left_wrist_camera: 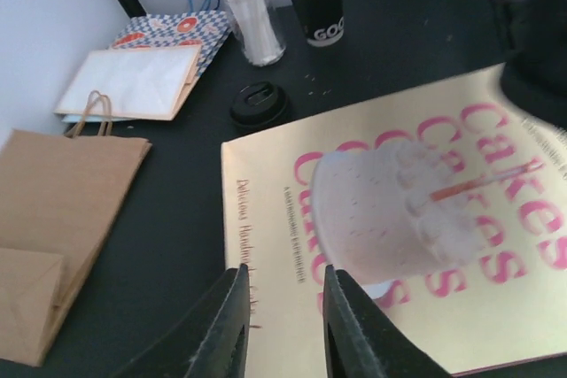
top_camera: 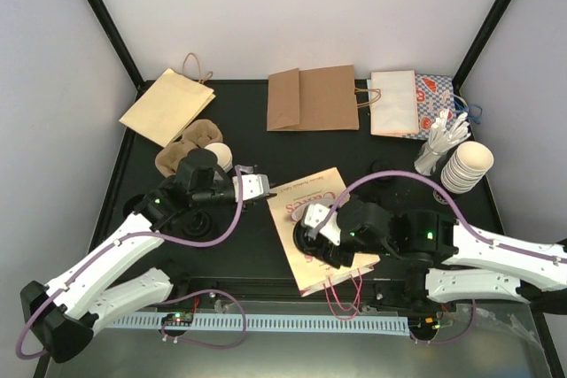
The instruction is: Pack the takeout coffee
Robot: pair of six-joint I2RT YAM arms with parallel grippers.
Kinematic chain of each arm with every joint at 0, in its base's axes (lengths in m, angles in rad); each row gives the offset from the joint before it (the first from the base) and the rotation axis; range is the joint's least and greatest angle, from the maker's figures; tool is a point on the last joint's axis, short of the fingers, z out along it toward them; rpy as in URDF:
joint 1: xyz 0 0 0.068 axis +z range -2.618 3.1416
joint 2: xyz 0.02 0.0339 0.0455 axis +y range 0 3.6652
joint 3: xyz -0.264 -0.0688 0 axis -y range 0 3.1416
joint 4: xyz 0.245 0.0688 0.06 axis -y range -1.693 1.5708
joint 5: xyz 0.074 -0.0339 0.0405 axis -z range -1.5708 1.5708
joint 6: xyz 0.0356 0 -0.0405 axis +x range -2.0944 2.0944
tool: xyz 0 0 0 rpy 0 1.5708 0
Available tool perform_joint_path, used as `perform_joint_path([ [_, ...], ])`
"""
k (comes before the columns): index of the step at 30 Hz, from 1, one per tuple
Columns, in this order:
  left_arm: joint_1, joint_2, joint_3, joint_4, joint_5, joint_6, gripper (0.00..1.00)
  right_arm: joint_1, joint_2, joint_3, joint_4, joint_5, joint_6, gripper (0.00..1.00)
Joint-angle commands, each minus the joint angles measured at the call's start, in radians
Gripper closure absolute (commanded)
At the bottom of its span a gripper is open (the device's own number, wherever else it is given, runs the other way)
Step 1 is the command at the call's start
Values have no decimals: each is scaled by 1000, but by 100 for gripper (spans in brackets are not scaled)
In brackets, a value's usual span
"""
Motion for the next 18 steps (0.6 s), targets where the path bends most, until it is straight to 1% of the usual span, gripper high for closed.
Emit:
perform_joint_path([
  [1,-19,-36,9,15,68,-222,71,-115,-27,13,35,148,118,49],
  [2,-31,-48,-6,32,50,-274,64,-176,-20,7,30,135,132,49],
  [4,-63,-80,-42,81,-38,-397,39,-309,2,-3,10,109,174,50],
  [7,-121,-114,-83,138,-134,-566,20,-448,55,-1,-48,164,296,52],
  [8,-144,-113,-85,137,-163,-613,16,-482,70,0,-70,188,354,54],
  [10,-202,-89,-71,108,-237,-695,3,-533,87,-14,-106,216,462,55],
  [11,-225,-72,-57,88,-269,-727,2,-547,80,-30,-113,232,524,55],
  [14,-315,-31,-18,26,-370,-759,1,-568,15,-118,-97,291,711,55],
  [15,-344,-24,-13,21,-406,-766,1,-581,-16,-171,-77,307,759,55],
  [16,-363,-20,-11,19,-437,-774,1,-596,-48,-208,-56,308,803,55],
  [18,-372,-20,-9,18,-455,-801,1,-642,-95,-281,-19,293,840,54],
])
